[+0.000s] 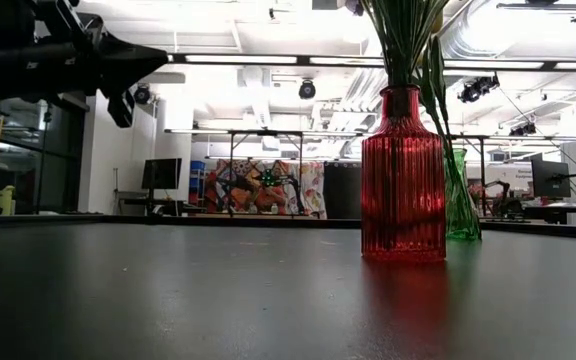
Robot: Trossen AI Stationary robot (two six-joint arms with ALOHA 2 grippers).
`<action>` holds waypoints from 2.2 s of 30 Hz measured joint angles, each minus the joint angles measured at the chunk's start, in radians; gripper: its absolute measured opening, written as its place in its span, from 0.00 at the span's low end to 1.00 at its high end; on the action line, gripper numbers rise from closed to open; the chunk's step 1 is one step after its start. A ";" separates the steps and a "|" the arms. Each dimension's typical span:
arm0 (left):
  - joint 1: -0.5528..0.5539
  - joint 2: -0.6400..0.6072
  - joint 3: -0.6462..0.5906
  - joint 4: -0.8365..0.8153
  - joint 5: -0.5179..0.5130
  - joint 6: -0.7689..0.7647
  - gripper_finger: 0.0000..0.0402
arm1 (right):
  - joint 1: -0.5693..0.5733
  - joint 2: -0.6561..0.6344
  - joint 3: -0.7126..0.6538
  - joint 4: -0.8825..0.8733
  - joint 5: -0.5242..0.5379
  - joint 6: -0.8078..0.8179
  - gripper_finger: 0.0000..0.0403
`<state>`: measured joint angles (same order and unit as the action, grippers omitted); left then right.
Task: Sort flowers into vase by color
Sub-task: Return to Home Position
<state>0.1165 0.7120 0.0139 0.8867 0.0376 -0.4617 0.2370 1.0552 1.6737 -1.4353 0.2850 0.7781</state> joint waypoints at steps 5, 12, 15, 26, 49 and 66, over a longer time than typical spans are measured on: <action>0.000 0.000 0.000 -0.004 0.003 0.001 0.03 | 0.061 -0.259 -0.387 0.258 0.040 0.089 0.00; 0.001 0.001 0.000 -0.012 0.003 0.011 0.03 | 0.013 -0.593 -0.968 0.778 -0.031 -0.054 0.00; 0.001 0.001 0.000 -0.012 0.003 0.011 0.03 | -0.020 -0.722 -1.134 0.911 -0.064 -0.126 0.00; 0.001 -0.015 -0.001 -0.036 0.003 0.010 0.03 | -0.099 -1.043 -1.376 1.147 -0.167 -0.422 0.00; 0.001 -0.296 0.001 -0.750 0.003 0.010 0.03 | -0.126 -0.963 -1.664 1.465 -0.232 -0.351 0.00; 0.002 -0.710 0.000 -0.867 -0.068 0.011 0.03 | -0.126 -0.948 -1.663 1.452 -0.237 -0.375 0.00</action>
<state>0.1181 0.0020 0.0136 0.0195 -0.0307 -0.4511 0.1108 0.1075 0.0109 0.0170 0.0482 0.4030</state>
